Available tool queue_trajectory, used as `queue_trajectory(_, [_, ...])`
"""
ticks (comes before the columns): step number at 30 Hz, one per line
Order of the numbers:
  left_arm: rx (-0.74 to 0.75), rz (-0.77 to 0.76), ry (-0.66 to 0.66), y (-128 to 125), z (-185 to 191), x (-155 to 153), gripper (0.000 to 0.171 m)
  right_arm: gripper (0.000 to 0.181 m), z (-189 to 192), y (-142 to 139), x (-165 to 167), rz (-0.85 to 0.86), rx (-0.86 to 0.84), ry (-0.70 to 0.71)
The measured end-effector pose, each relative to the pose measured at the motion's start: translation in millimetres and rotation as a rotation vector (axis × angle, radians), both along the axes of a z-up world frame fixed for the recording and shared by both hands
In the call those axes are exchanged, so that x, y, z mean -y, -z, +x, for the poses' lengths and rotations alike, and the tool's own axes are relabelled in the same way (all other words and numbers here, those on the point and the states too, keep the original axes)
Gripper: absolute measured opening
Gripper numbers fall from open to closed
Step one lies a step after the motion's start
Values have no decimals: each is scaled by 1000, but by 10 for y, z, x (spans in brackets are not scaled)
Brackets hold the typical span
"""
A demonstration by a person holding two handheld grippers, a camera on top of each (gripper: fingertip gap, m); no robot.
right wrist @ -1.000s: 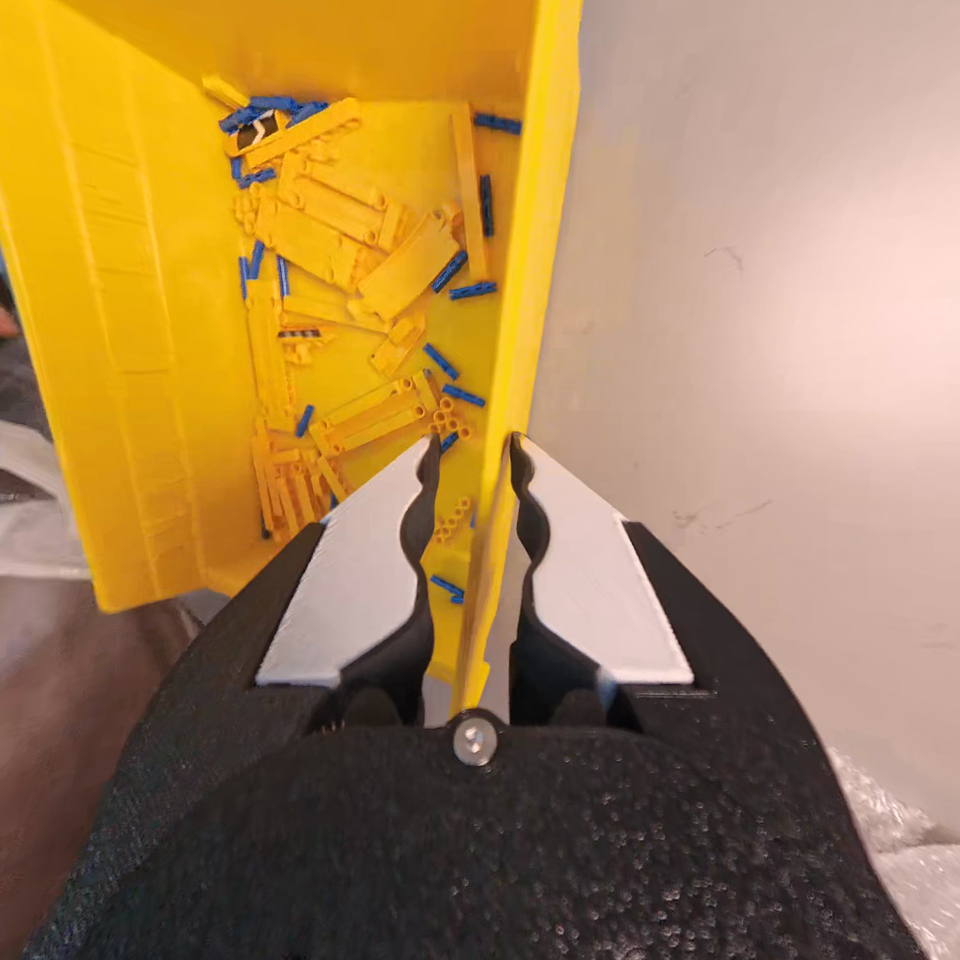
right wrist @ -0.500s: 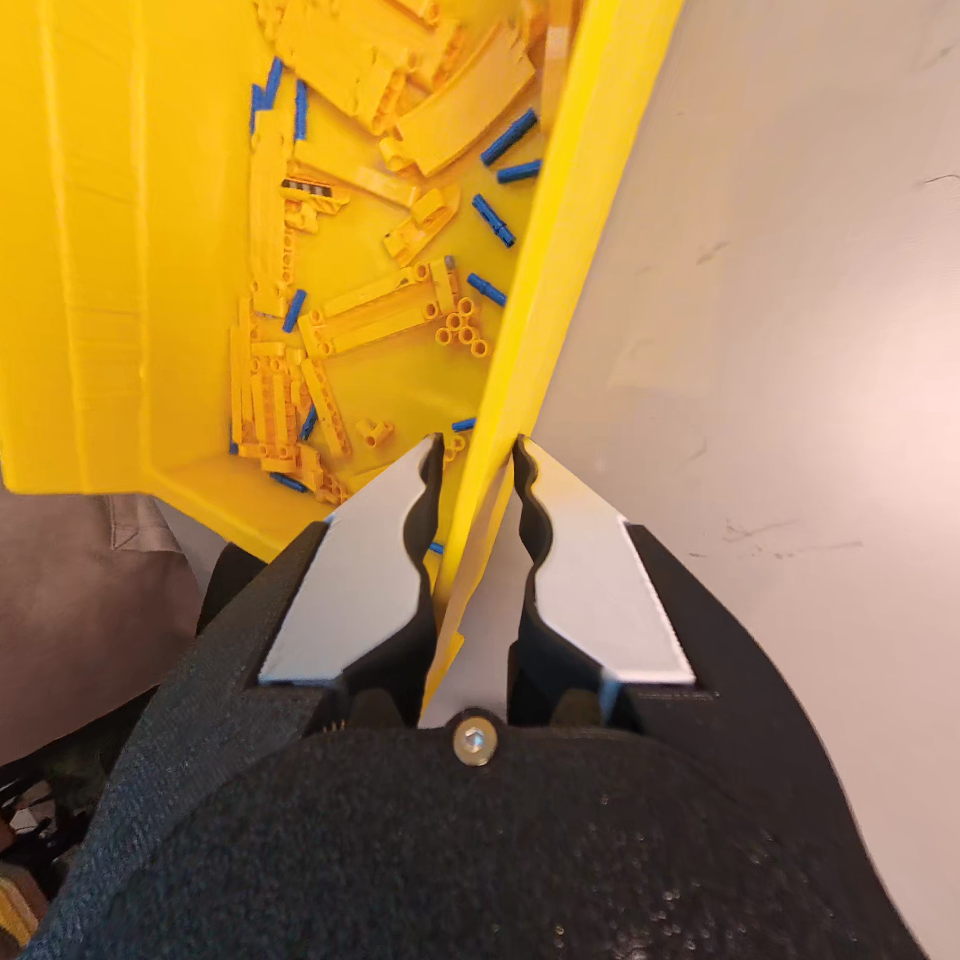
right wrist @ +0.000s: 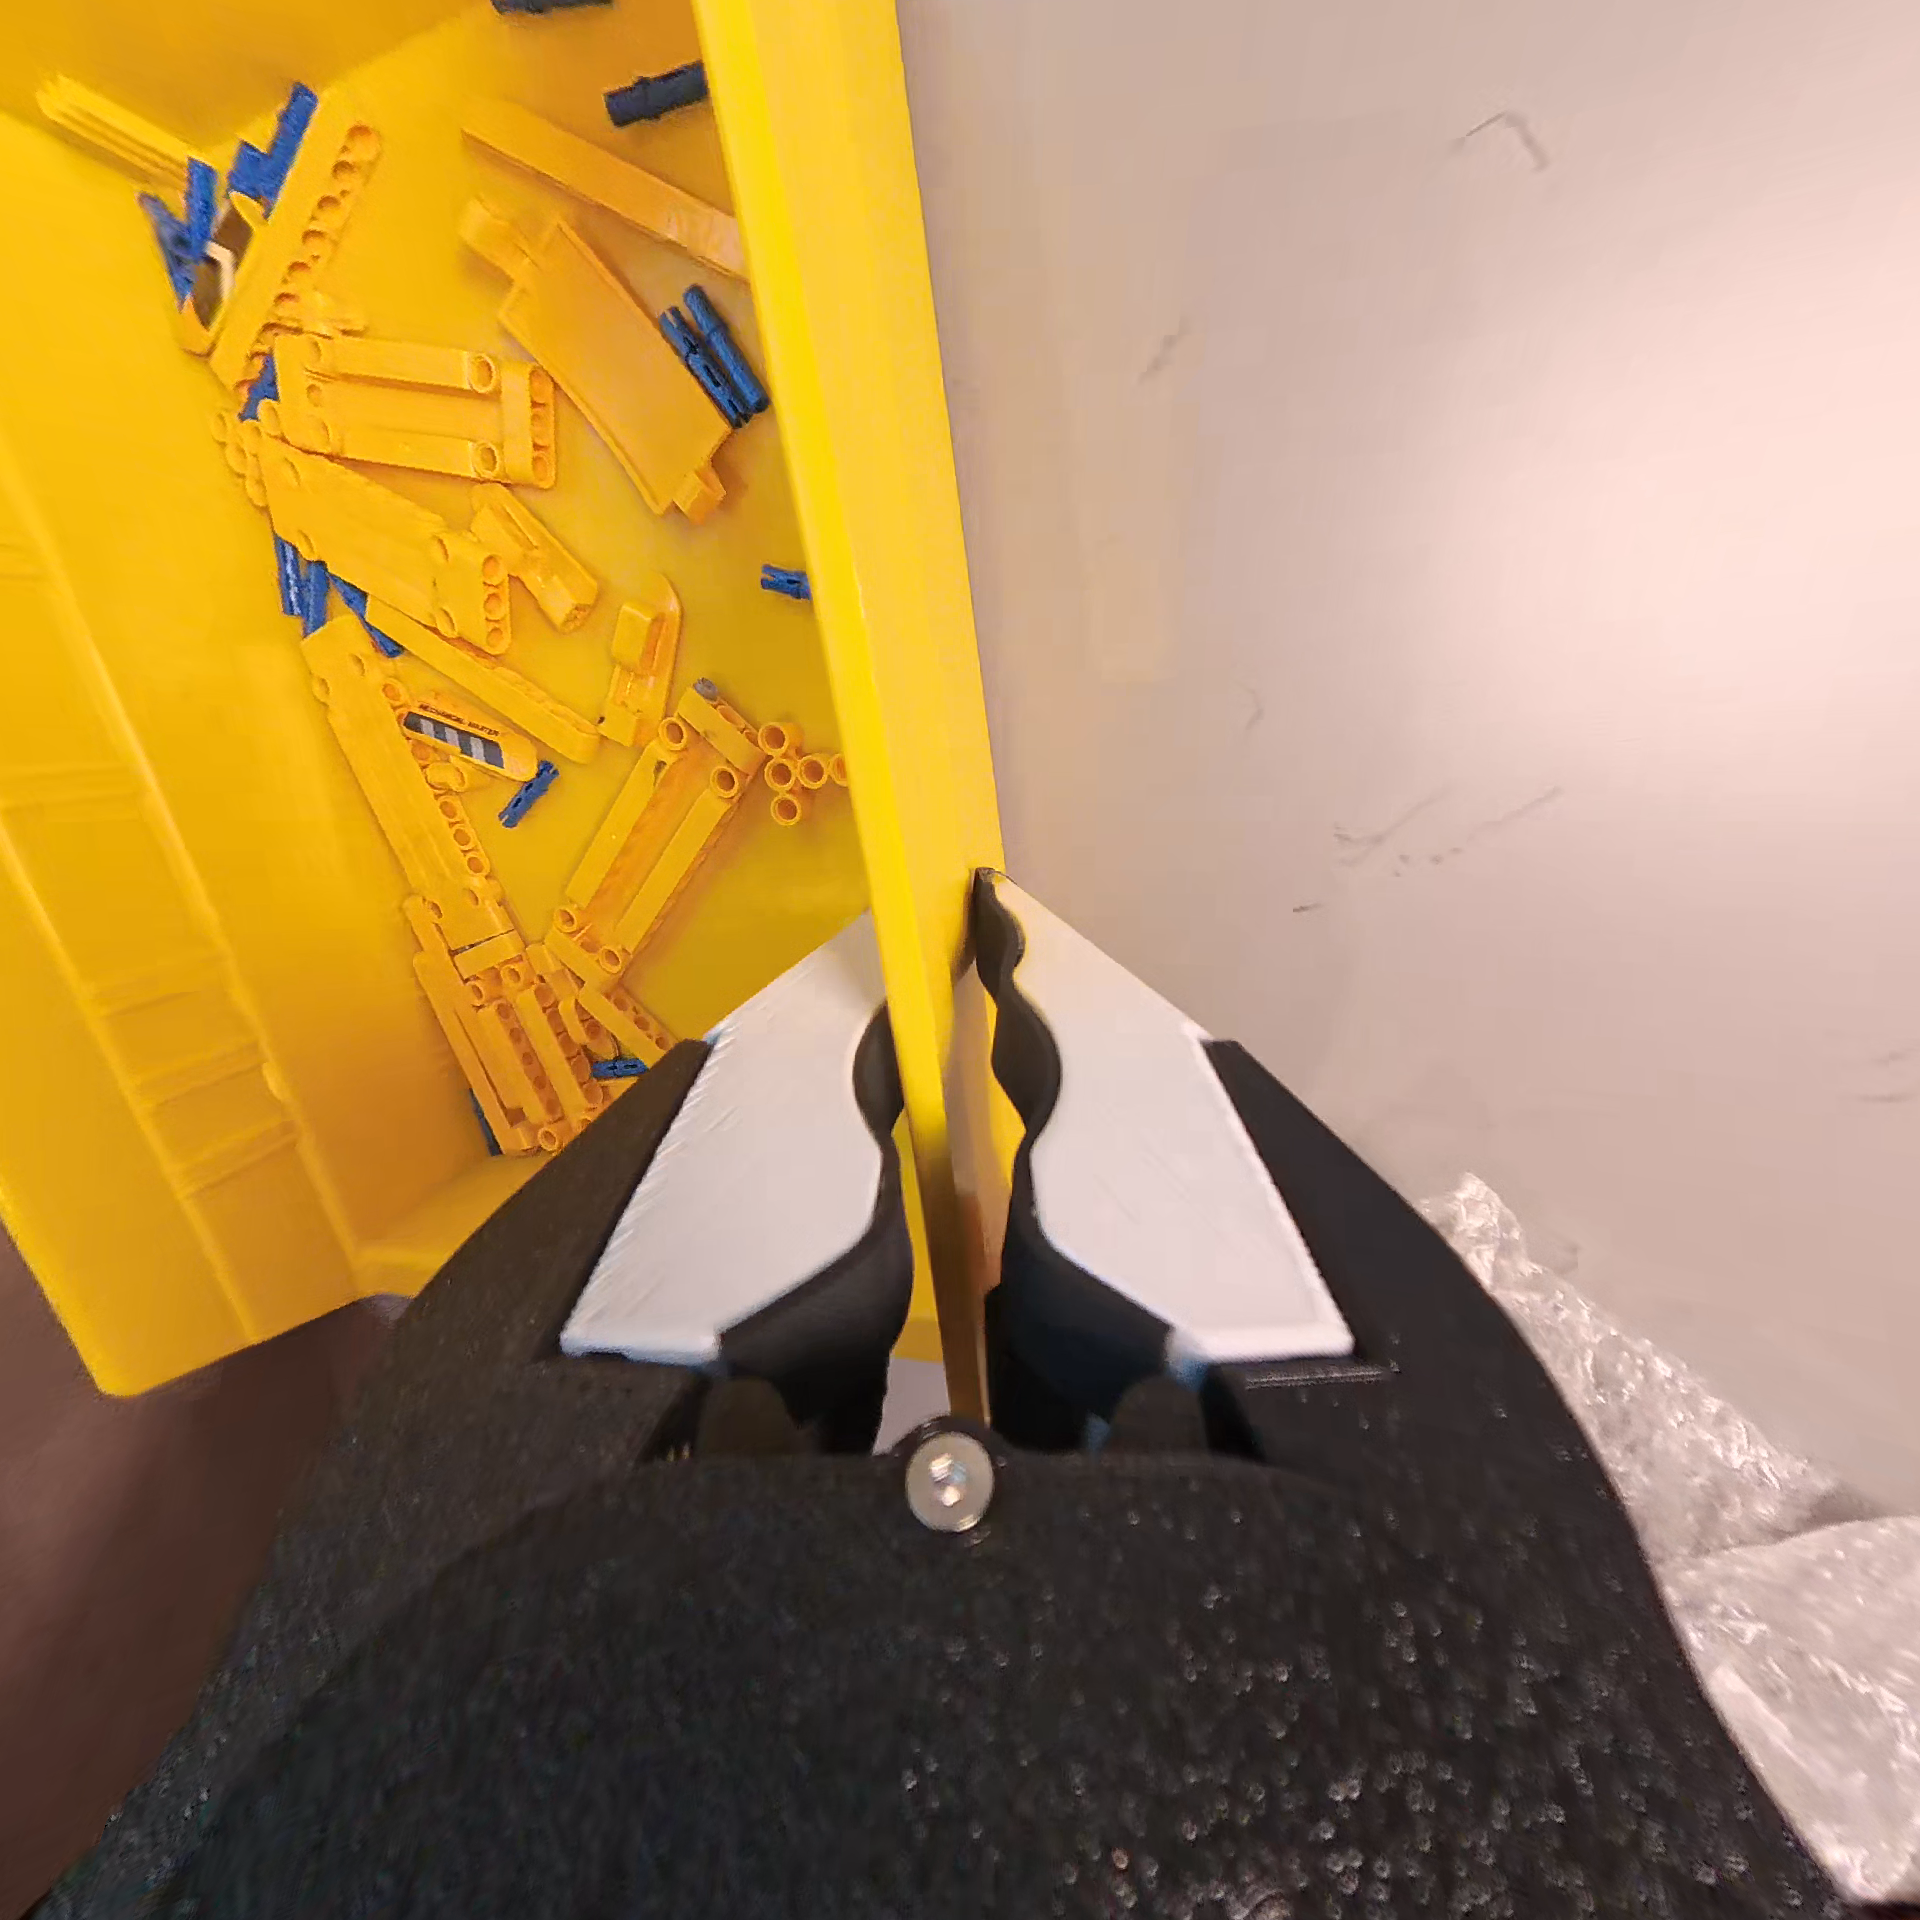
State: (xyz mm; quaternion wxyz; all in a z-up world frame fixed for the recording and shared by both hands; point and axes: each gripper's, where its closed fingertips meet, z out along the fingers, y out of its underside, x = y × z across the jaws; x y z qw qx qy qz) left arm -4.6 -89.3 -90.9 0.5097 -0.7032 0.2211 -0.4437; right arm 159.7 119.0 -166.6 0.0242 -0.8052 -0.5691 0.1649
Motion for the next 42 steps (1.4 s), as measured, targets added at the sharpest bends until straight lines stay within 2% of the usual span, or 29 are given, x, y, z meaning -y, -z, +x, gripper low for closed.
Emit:
queue_trajectory(6, [95,58,-107,-163,-88,-89,0,2,-6,-426,-181,81,-120,72])
queue_trajectory(11, [177,100,-198,-265,-227,-151,0,3,-40,-1048,-334,172,-282,131])
queue_trajectory(15, [159,95,-225,-191,-226,-195,0,3,-132,-1514,-264,220,-387,123])
queue_trajectory(20, [130,100,-252,-145,-118,-223,0,2,-374,-1887,-159,250,-439,80])
queue_trajectory(24, [126,87,-277,-111,-24,-235,0,2,-653,-2079,-174,279,-455,53])
queue_trajectory(35, [114,37,-388,-33,91,-347,0,2,-1512,-2396,-289,311,-524,61])
queue_trajectory(38, [181,58,-402,-143,40,-352,0,3,-1674,-2494,-281,324,-567,66])
queue_trajectory(42, [272,92,-436,-287,-100,-352,0,3,-1835,-2447,-224,331,-644,82])
